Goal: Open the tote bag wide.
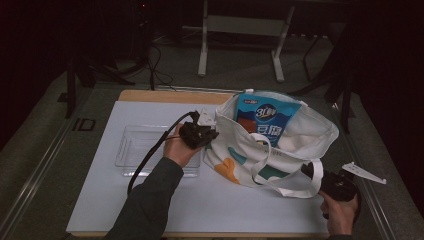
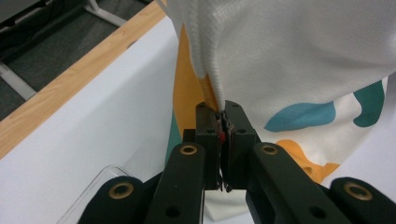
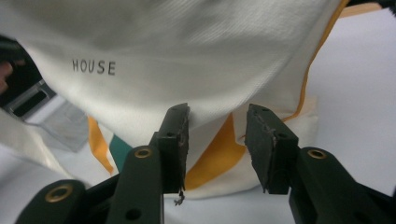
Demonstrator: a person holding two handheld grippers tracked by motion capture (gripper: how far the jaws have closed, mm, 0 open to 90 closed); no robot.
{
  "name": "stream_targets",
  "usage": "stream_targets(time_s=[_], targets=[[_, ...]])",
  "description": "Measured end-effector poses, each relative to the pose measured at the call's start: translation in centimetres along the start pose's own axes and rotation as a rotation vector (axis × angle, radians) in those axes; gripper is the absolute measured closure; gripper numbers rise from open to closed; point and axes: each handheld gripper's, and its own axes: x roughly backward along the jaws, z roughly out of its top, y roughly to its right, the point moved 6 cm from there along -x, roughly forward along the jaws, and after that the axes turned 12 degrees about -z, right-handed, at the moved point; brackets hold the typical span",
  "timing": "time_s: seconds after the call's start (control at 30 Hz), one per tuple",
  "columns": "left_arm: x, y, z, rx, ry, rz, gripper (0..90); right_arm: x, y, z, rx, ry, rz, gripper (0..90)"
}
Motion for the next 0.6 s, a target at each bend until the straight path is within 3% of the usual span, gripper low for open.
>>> stream_targets(time_s=[0.1,0.23,0.47,0.6], targets=[[-0.2,0.0,-0.3,0.004,-0.003,-0.006,87.1,-0.3,0.2,-0.1,-0.041,0.005,0.032,59.5],[-0.6,-0.1,-1.1,0.025,-0.002,-0.019,87.1,-0.6,-0.1,0.0,-0.053,0.013,0.049,63.0],[-1.4,0.2,-1.9,0.017,-0.042,-0.025,87.2,-1.1,-0.5,-0.2,-0.066,-0.006,0.07,87.0],[-1.7,0.4,-2.1,0.017,-0.056,-0.042,87.1,-1.3,-0.7,-0.6,-0.044,-0.033,0.073,89.3]])
